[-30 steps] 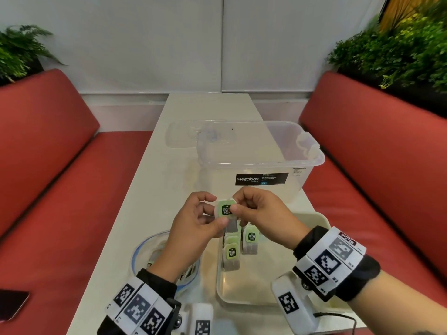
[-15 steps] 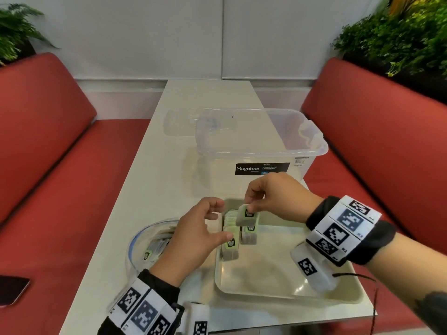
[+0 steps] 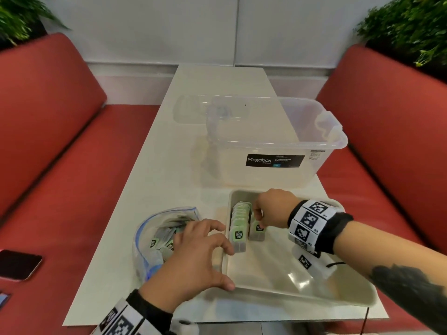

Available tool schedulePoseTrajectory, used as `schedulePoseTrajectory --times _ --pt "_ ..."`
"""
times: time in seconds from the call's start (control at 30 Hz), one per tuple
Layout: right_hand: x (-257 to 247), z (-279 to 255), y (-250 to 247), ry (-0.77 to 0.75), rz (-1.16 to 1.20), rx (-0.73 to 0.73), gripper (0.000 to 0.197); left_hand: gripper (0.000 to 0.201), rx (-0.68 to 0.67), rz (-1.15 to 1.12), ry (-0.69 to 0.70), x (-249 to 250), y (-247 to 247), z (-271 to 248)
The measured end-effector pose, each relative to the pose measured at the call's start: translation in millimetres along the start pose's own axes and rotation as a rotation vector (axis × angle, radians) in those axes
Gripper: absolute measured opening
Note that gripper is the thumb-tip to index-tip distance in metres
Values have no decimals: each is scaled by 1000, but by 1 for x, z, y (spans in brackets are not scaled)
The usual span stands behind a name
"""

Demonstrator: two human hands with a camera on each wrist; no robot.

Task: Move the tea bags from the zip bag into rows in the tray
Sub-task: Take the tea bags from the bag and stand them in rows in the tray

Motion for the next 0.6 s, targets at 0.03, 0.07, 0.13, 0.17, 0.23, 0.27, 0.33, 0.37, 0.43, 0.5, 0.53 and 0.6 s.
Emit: schedulePoseTrajectory --times 0.03,0.07,0.13,0.17,0.23,0.27,0.33,0.37,0.43,0.5,0.53,0.6 --pt "-1 1 1 0 -7 6 10 48 -3 -2 2 0 0 -1" --pt "-1 1 2 2 -11 7 11 46 -5 -7 4 0 1 -1" --pt "1 -1 0 11 -11 18 16 42 -14 -13 10 0 1 -2" --pt "3 -4 -2 13 -11 31 18 40 -22 -7 12 0 1 -3" --pt "4 -12 -8 -13 -15 44 14 34 -39 13 12 0 2 -3" --pt "3 -17 -9 -48 -16 22 10 32 -45 18 8 0 2 -3" --pt "-3 -25 -3 -142 -24 -104 19 33 -45 23 5 0 2 -3" --pt "-7 -28 3 -181 -47 -186 28 35 -43 22 4 -1 2 -3" --pt "-11 -30 17 -225 -123 -317 40 36 -41 12 2 -1 3 -3" --pt "-15 -26 31 -247 -219 -400 45 36 -39 4 3 0 3 -4" --pt "-16 -23 37 -254 -270 -431 47 36 -37 2 3 0 3 -4" --pt "-15 -18 45 -253 -341 -458 46 37 -29 -2 0 0 3 -4"
Point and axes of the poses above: each hand's wrist, its own z-axis towards the middle knuckle, its own y-axis out of the palm, x = y × z, the point moved 5 cm from there along z, towards the middle knuckle, and after that the axes turned 1 degree about z, right-handed, at the moved point
